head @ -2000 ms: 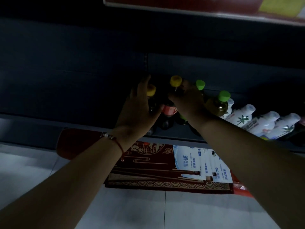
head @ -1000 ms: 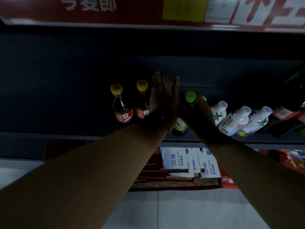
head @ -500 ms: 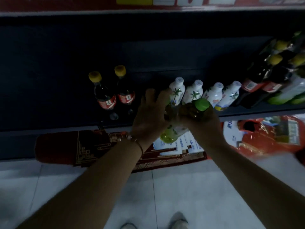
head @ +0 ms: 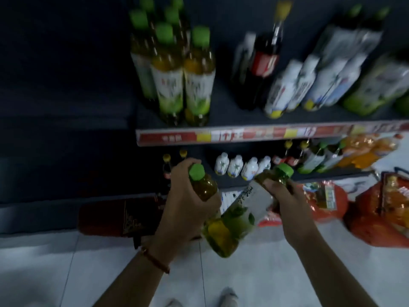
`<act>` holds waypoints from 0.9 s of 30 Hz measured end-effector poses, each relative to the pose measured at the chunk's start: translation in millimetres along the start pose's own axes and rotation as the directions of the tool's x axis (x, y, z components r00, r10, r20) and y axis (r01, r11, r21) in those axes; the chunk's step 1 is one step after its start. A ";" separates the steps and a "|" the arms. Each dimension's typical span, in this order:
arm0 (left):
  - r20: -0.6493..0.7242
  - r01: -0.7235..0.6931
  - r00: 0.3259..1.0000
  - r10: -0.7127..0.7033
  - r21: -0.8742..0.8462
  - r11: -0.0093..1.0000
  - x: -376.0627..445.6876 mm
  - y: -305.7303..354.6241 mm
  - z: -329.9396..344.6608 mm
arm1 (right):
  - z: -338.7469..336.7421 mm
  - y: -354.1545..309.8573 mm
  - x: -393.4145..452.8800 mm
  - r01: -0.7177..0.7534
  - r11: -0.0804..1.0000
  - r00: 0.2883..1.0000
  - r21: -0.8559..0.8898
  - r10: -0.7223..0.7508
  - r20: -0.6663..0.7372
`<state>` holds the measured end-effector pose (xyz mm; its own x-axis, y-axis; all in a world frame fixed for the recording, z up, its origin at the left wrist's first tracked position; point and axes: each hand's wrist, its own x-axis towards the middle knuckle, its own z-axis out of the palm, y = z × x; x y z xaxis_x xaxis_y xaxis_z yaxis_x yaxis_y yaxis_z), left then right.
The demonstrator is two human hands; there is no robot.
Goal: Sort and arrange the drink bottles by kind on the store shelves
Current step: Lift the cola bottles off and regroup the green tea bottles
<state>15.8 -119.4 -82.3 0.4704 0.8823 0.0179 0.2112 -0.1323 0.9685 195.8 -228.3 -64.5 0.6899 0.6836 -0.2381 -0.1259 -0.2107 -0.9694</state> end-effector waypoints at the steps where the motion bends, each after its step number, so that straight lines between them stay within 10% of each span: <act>1: -0.006 -0.039 0.999 0.039 -0.005 0.999 -0.8 19.0 -11.2 | 1.8 -17.3 -10.6 0.020 0.999 1.000 0.032 -0.021 0.016; 10: -0.215 -0.164 0.970 0.115 -0.227 0.960 12.3 133.0 -85.8 | -6.8 -117.6 -51.1 0.140 0.974 0.985 0.176 -0.120 -0.122; 19: -0.282 -0.322 0.915 0.288 -0.083 0.943 82.8 212.1 -89.2 | 6.3 -164.5 18.0 0.351 0.921 0.930 0.171 -0.320 -0.183; 27: -0.325 -0.378 0.881 0.345 -0.043 0.925 194.3 272.3 -52.9 | 45.9 -174.2 121.1 0.542 0.838 0.840 -0.062 -0.540 0.047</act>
<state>119.4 40.0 198.0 0.2091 0.8781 0.4304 -0.0189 -0.4364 0.8996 268.6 -76.8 72.9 0.6143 0.7209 0.3210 0.3129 0.1509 -0.9377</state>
